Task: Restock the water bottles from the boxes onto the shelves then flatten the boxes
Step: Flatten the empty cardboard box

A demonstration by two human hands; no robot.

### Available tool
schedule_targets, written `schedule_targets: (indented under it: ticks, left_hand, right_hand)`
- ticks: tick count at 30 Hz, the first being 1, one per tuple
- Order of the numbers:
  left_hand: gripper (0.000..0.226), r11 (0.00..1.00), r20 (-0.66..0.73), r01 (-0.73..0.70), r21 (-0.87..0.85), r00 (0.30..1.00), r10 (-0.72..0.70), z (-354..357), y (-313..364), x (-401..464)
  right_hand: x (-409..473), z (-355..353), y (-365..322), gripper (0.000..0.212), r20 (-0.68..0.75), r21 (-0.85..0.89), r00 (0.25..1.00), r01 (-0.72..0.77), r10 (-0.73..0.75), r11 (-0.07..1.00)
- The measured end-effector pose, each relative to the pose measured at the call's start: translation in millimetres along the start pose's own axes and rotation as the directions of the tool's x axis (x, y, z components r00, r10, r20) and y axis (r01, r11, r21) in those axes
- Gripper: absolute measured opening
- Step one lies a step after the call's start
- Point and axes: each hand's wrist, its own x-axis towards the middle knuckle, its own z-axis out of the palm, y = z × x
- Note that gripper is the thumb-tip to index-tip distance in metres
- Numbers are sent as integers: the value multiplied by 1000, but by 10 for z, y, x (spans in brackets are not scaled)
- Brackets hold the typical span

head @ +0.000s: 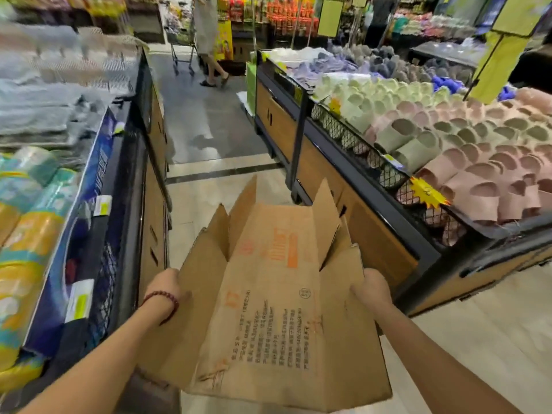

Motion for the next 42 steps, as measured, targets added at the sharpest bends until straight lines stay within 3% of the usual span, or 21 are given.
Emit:
schedule_targets:
  ticks: [2, 7, 20, 23, 27, 30, 32, 42]
  left_hand:
    - [24, 999, -23, 27, -35, 999, -28, -120, 114, 257]
    - [25, 999, -26, 23, -28, 999, -24, -304, 382, 985]
    - [37, 970, -77, 231, -76, 969, -236, -495, 1242, 2813]
    - [40, 952, -84, 284, -114, 952, -294, -525, 1315, 3099]
    - [41, 934, -88, 333, -126, 935, -345, -578, 1340, 3679]
    - [31, 923, -58, 360, -138, 927, -370, -687, 1355, 4230]
    - [25, 914, -40, 380, -140, 920, -389, -753, 1351, 4654]
    - [23, 929, 17, 354, -105, 935, -354, -1417, 1314, 6652]
  right_hand:
    - [298, 30, -156, 20, 9, -8, 1000, 0, 0, 1000]
    - [1154, 178, -565, 11, 36, 33, 999, 0, -1, 999]
    - [3708, 462, -1832, 19, 194, 4, 974, 120, -119, 993]
    - [4140, 568, -2097, 11, 214, -42, 967, 152, -140, 987]
    - [4707, 820, -2485, 24, 253, -52, 947, 216, -196, 975]
    - [5171, 1093, -2740, 8, 272, -67, 940, 230, -204, 971]
    - [5484, 1298, -2943, 9, 286, -92, 935, 246, -211, 965]
    - [6657, 2062, -4263, 15, 247, -208, 962, 166, -113, 964]
